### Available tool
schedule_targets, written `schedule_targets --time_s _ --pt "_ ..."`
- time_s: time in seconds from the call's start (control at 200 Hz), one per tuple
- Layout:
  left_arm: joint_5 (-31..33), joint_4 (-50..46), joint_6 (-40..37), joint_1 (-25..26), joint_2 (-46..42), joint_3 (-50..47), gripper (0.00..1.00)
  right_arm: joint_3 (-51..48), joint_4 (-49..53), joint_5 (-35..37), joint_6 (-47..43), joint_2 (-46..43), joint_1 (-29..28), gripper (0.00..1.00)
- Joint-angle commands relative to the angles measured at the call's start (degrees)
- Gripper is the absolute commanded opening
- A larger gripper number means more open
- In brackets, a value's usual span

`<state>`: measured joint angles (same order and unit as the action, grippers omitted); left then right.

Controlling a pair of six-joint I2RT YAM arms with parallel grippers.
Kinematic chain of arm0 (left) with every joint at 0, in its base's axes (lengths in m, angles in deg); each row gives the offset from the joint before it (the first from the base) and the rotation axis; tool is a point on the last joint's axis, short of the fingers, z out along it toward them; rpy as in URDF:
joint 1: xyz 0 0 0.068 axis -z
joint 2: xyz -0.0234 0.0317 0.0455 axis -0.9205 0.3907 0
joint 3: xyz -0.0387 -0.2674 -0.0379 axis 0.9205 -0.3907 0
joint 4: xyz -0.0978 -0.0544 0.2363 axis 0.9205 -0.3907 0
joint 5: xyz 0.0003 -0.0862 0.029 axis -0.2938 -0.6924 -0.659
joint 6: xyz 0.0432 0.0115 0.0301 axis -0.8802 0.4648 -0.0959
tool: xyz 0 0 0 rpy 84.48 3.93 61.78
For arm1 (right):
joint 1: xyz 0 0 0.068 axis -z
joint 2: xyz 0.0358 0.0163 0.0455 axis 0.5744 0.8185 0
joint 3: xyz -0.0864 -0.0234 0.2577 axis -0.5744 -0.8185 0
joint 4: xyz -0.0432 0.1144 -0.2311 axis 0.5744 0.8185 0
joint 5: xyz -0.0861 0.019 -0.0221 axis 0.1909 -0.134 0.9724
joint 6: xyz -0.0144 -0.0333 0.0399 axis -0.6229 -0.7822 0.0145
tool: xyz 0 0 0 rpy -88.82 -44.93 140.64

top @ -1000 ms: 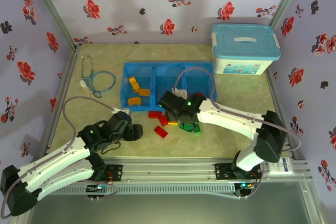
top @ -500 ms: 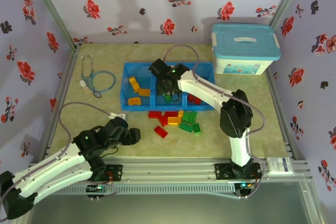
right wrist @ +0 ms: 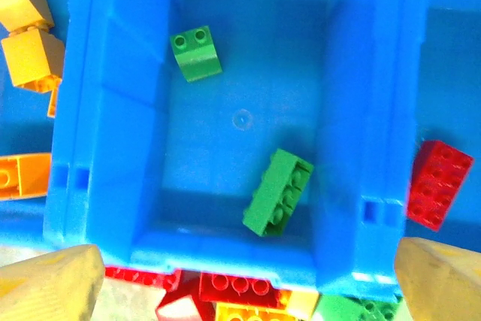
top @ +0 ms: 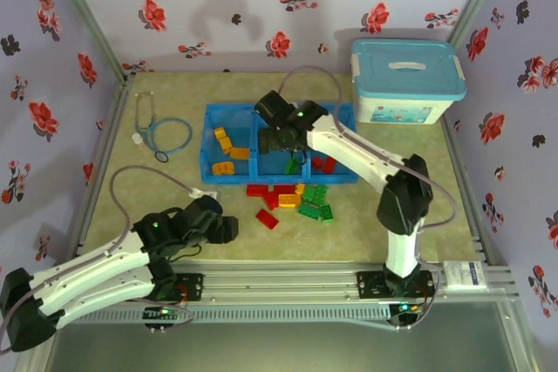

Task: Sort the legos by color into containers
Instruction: Place the lego in the container, then pick up the lego from the middle-left of the table.

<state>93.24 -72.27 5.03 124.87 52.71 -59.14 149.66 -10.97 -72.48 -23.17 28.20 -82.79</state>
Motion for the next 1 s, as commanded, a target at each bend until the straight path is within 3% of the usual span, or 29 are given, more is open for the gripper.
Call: schedule_targets --time_s 0.0,0.405,0.705,0.995 --pt "1.30 3.10 -1.74 2.23 4.04 3.21 0.74 -5.41 -2.51 1.89 2.00 -7.28 -0.70 0.99" --pt "0.19 11.22 -2.12 9.15 24.51 10.38 0.87 -26.75 -9.84 0.82 7.33 -22.62 -1.15 0.99" --pt "-0.29 9.32 -7.27 9.25 39.00 18.42 0.90 -37.13 -12.21 1.98 10.52 -31.65 -1.23 0.99" --pt "0.25 7.28 -11.53 8.78 47.39 23.30 0.92 -45.51 -12.46 2.65 13.41 -39.11 -1.22 0.99"
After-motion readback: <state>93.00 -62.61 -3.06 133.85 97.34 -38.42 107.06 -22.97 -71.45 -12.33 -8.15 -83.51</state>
